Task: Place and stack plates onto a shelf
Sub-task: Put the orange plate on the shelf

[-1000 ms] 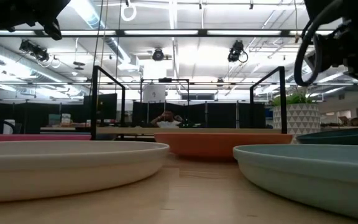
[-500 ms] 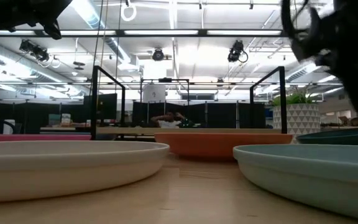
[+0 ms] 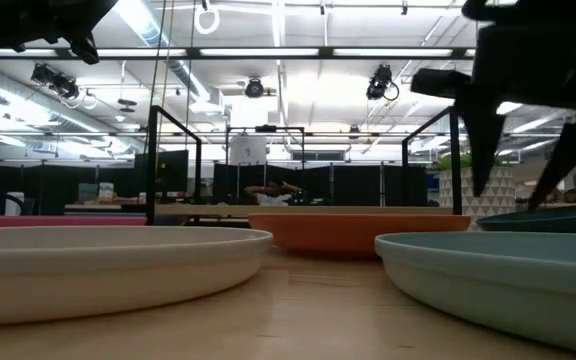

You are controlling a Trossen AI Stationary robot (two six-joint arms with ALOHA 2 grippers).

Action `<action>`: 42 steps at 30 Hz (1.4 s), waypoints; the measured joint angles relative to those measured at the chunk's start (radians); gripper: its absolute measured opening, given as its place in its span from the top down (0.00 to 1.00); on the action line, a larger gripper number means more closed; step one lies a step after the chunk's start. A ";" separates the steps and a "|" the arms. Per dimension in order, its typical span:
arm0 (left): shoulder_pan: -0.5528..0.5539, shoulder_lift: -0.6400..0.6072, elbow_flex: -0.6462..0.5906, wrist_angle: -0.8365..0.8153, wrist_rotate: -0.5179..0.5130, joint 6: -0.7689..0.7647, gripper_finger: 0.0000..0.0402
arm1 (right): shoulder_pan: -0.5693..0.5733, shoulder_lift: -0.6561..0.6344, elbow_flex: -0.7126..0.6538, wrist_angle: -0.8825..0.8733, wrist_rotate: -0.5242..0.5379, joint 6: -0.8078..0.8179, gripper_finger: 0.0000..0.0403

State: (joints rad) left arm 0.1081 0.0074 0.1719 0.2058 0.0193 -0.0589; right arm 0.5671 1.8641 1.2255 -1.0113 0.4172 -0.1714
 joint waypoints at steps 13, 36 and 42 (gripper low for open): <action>0.000 0.001 0.000 -0.002 0.000 0.000 0.87 | -0.060 0.037 -0.004 0.131 0.052 -0.225 0.60; 0.000 0.058 0.000 0.019 0.000 -0.007 0.87 | -0.063 0.059 0.040 0.156 -0.082 -0.251 0.95; 0.000 0.058 0.000 0.019 0.000 -0.013 0.87 | -0.044 0.033 0.113 0.131 -0.084 -0.251 0.94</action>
State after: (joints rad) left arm 0.1081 0.0654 0.1719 0.2253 0.0193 -0.0719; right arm 0.5231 1.8973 1.3381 -0.8801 0.3328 -0.4221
